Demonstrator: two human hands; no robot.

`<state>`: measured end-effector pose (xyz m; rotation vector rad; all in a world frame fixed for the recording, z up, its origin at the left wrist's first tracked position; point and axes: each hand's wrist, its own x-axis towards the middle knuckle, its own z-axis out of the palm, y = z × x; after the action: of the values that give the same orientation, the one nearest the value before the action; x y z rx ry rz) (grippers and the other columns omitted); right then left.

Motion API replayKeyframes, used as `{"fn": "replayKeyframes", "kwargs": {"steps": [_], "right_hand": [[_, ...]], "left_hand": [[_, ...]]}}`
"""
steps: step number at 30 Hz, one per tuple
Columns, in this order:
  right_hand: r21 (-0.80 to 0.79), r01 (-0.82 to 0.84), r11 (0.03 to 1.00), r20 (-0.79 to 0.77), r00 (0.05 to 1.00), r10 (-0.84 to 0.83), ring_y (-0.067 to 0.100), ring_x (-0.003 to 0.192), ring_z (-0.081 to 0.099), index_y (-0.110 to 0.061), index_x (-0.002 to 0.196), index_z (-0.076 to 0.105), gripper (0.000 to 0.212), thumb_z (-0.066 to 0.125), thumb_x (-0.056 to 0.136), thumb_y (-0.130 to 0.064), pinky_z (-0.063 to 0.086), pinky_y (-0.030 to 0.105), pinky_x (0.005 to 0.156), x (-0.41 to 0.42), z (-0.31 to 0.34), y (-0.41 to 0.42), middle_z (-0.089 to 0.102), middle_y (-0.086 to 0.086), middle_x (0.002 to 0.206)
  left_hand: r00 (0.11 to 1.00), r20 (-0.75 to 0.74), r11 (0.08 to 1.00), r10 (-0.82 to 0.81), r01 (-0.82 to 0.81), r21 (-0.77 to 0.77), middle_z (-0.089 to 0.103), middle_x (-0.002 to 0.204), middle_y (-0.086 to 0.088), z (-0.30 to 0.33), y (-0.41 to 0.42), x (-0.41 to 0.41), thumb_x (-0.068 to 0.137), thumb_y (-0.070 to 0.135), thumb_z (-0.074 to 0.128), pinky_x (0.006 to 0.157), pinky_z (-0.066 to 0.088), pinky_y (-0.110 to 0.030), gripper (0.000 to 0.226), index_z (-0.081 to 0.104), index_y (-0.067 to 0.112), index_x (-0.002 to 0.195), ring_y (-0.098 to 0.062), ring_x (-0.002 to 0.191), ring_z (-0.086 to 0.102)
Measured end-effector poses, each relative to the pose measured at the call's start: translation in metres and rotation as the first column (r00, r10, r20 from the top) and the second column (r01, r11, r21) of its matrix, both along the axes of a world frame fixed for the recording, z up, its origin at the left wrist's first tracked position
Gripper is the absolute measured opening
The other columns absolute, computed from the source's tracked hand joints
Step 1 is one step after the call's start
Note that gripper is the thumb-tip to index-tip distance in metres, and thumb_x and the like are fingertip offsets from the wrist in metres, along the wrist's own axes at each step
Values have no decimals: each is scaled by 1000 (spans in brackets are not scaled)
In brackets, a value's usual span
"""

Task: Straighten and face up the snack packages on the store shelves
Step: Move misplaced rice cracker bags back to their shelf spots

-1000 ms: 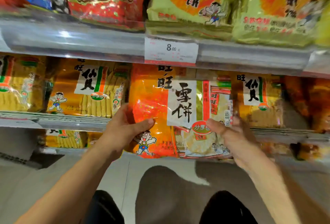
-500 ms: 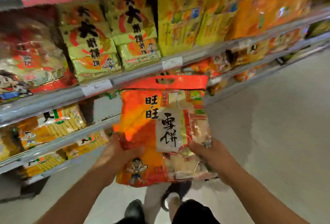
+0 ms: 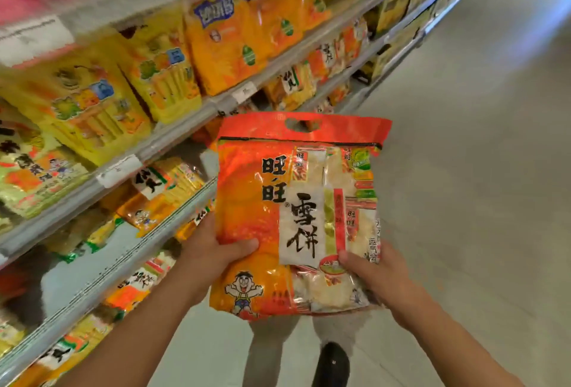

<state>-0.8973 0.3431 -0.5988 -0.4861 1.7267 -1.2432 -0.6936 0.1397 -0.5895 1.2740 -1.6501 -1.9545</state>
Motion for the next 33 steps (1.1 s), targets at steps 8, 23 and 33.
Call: {"fn": "replayKeyframes", "kwargs": {"steps": [8, 23, 33], "right_hand": [[-12, 160, 987, -75, 984, -161, 16, 90, 73, -46, 96, 70, 21, 76, 83, -31, 56, 44, 87, -148, 12, 39, 76, -8, 99], [65, 100, 993, -168, 982, -88, 10, 84, 73, -29, 105, 68, 39, 79, 72, -46, 58, 39, 80, -369, 7, -103, 76, -10, 93], [82, -34, 996, -79, 996, 41, 15, 85, 74, -28, 109, 62, 53, 86, 64, -43, 57, 41, 79, -524, 7, -182, 76, -6, 96]], "left_hand": [[996, -57, 997, -64, 61, -56, 71, 115, -1, 12, 21, -177, 52, 26, 91, 84, 56, -55, 86, 50, 30, 128, -25, 100, 70], [993, -111, 998, 42, -35, 61, 69, 119, 1, -17, -92, -379, 47, 38, 91, 85, 56, -56, 94, 48, 34, 131, -26, 102, 70], [988, -101, 990, 117, -109, 88, 71, 115, 2, -12, -151, -509, 41, 43, 96, 84, 56, -56, 97, 51, 33, 126, -25, 99, 71]]}}
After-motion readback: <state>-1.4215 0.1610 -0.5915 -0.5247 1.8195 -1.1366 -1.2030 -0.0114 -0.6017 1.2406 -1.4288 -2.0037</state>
